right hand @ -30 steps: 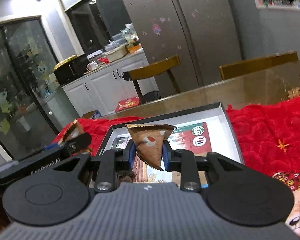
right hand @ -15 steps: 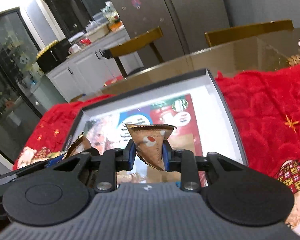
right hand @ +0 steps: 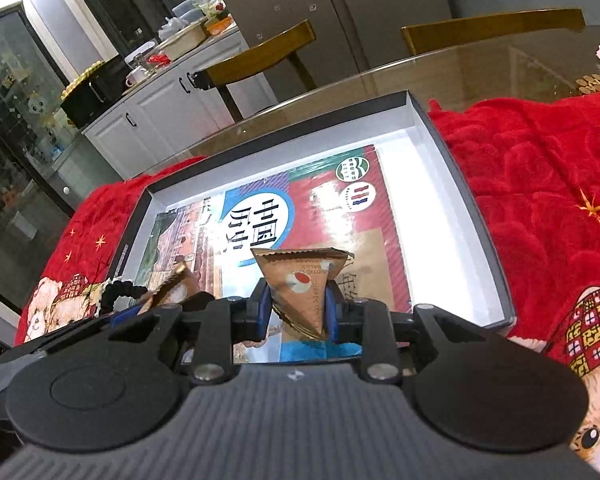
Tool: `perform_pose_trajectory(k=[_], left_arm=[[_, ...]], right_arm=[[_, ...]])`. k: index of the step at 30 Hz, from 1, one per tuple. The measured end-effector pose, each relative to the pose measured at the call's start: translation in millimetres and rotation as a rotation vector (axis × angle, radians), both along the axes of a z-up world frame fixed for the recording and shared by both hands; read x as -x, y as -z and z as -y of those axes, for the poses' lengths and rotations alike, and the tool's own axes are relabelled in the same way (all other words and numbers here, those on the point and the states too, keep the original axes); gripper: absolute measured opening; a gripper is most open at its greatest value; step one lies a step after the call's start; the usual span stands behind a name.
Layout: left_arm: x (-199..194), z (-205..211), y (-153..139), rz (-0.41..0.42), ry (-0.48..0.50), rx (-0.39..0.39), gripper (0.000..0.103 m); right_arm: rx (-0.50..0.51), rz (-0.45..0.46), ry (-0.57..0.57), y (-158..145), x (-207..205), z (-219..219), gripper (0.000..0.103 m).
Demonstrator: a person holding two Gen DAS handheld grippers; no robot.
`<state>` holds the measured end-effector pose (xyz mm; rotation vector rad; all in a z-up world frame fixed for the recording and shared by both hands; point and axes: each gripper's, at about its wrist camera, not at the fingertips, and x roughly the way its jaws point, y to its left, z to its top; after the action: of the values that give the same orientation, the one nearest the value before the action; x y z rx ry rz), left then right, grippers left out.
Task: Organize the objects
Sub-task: 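Lower both packets into the box and open both tools, then withdraw both open tools from the box back toward the remaining items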
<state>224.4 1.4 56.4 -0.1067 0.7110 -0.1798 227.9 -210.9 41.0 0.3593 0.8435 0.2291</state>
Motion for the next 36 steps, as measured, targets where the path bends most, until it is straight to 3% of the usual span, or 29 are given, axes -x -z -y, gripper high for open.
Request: perform_pose_trajectory(k=[23, 25, 28, 30, 36], left_arm=[[-7, 4, 12, -0.045, 0.016, -0.014, 0.043], [-8, 4, 12, -0.048, 0.015, -0.011, 0.044], [-10, 3, 11, -0.057, 0.026, -0.011, 0.048], [-10, 1, 8, -0.060, 0.031, 0.007, 0.056], [-5, -4, -6, -0.010, 0.018, 0.007, 0.067]], right_arm=[[0.008, -0.009, -0.022, 0, 0, -3, 0.035], [0.012, -0.005, -0.022, 0, 0, -3, 0.040], [0.003, -0.001, -0.026, -2, 0, -2, 0.055], [0.002, 0.015, -0.021, -6, 2, 0, 0.056], [0.006, 0.073, -0.007, -23, 8, 5, 0.064]])
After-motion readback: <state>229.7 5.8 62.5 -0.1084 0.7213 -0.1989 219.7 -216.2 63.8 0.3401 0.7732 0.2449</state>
